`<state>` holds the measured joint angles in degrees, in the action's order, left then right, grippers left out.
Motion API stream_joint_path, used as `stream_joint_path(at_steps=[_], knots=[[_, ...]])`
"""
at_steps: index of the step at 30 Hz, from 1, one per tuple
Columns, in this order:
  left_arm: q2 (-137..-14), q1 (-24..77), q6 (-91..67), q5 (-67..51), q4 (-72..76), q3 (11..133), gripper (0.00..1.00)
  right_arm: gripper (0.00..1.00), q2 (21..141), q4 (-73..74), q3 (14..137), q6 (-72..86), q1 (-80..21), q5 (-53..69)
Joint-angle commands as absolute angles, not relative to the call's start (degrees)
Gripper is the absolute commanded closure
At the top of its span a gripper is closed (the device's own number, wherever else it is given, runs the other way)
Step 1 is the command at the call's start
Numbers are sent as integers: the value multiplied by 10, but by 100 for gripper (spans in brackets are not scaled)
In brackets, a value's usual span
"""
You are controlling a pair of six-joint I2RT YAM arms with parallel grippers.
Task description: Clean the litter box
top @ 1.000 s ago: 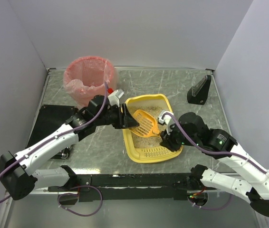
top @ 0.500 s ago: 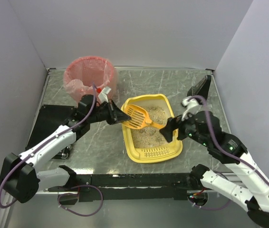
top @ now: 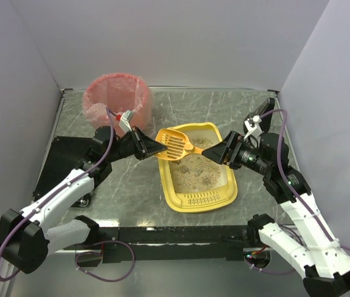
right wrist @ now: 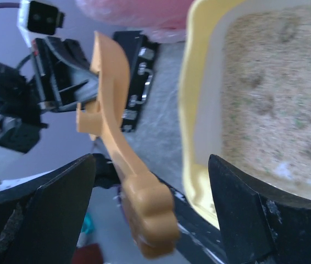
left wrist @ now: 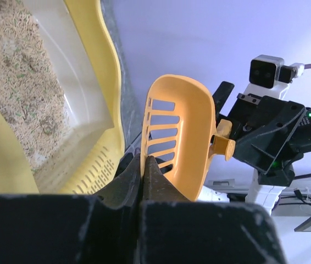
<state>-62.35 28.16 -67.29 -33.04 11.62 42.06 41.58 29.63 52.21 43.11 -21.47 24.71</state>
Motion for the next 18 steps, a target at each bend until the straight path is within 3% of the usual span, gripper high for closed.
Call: stream_joint_path(at_steps=[1, 5, 16, 18], knots=[[-623, 282, -698, -316, 172, 439, 99, 15, 420, 156, 504, 504, -213, 342], [-638, 282, -696, -326, 171, 440, 99, 18, 423, 167, 501, 509, -211, 320], [-645, 283, -705, -329, 189, 431, 99, 42, 403, 101, 463, 562, -212, 302], [-646, 283, -702, -328, 184, 431, 99, 42, 403, 103, 461, 572, -212, 283]])
